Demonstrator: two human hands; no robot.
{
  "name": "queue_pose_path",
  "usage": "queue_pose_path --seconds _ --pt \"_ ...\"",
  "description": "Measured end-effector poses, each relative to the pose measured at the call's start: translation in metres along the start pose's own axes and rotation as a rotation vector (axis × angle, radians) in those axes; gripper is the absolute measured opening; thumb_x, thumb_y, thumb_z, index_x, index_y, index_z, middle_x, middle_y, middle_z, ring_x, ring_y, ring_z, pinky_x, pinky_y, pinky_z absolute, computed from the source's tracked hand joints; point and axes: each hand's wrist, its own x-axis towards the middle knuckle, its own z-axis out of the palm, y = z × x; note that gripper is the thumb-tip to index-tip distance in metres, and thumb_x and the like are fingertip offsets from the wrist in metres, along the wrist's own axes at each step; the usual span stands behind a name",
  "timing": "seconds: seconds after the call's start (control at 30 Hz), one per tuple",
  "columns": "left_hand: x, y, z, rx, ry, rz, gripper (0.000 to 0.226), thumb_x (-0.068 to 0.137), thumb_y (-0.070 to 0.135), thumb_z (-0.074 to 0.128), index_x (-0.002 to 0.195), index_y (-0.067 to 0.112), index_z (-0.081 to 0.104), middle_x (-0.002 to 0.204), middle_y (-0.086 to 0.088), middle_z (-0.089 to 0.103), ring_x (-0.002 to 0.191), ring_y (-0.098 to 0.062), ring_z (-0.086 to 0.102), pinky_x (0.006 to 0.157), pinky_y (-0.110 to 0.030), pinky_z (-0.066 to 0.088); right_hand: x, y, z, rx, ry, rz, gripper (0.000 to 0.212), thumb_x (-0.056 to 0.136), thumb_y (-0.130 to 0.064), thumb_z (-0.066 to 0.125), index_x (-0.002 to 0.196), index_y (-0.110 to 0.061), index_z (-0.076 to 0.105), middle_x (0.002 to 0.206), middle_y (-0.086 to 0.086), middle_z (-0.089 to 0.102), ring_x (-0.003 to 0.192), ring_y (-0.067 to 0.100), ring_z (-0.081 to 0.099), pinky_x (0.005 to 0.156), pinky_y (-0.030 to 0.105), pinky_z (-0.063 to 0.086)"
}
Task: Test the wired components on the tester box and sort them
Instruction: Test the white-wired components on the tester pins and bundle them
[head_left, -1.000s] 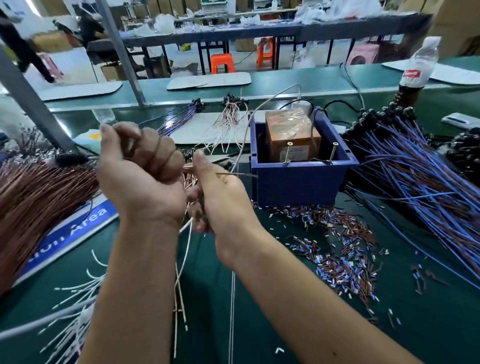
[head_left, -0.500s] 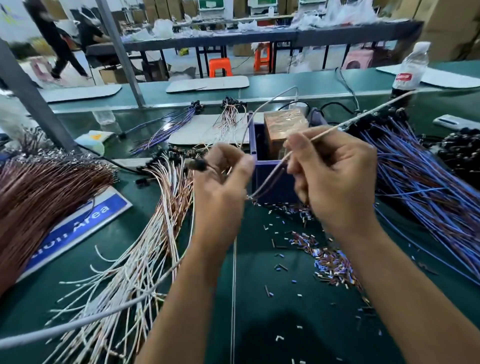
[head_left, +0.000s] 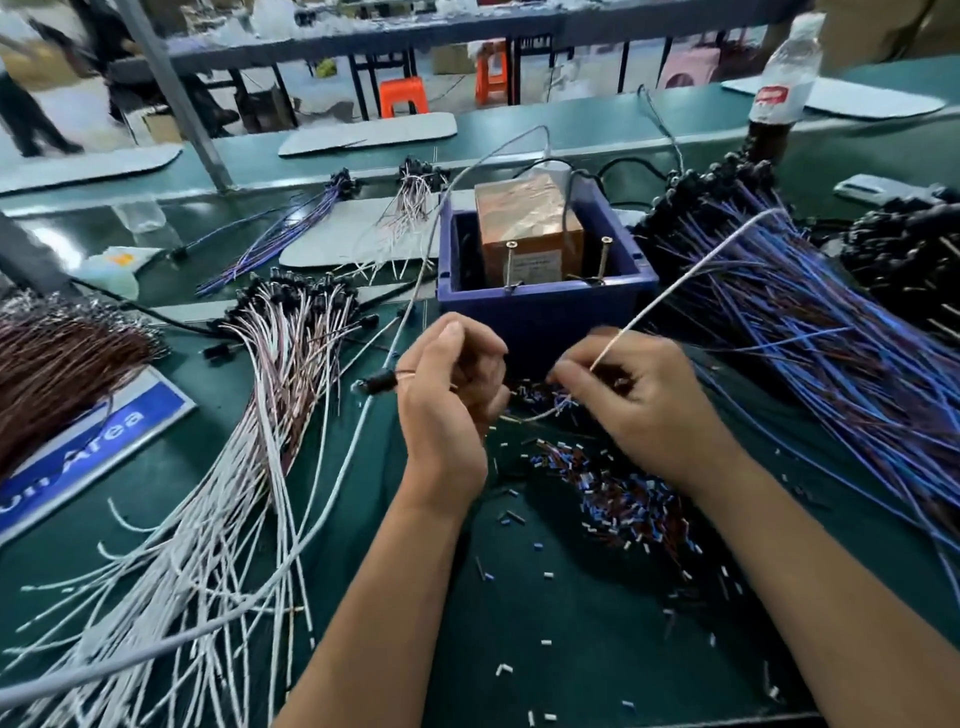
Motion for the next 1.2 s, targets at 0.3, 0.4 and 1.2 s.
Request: queue_pose_path --seconds 0.3,0.4,1.2 --pt "0.001 0.002 0.0 -0.068 0.194 0.104 0.032 0.096 0.021 0.041 0.071 0.006 0.055 0.061 -0.005 0.035 0.049 -0.013 0.023 0.046 -0.023 0.02 -0.002 -0.003 -0.007 -0.119 -0.349 0.017 0.026 0.099 -0.031 0.06 0.087 -0.019 0.08 0.081 -0.007 0.071 0.078 0.013 0.067 0.072 0.042 0.052" --pt "0.004 0.004 -0.005 -0.148 0.255 0.106 0.034 0.103 0.013 0.036 0.075 0.006 0.054 0.061 -0.002 0.039 0.048 -0.01 0.024 0.045 -0.023 0.023 -0.002 -0.007 -0.01 -0.003 -0.368 0.094 0.026 0.105 -0.024 0.059 0.086 -0.023 0.076 0.071 -0.006 0.073 0.07 0.01 0.068 0.069 0.028 0.051" --pt "-0.011 -0.021 0.011 0.797 -0.269 0.3 0.01 0.093 0.004 0.072 0.088 0.013 0.074 0.071 0.01 0.067 0.064 -0.006 0.06 0.063 -0.014 0.042 0.003 -0.004 -0.016 0.75 -0.054 0.362 0.007 0.096 -0.028 0.067 0.095 -0.021 0.066 0.061 0.012 0.063 0.039 0.013 0.044 0.039 0.019 0.033"
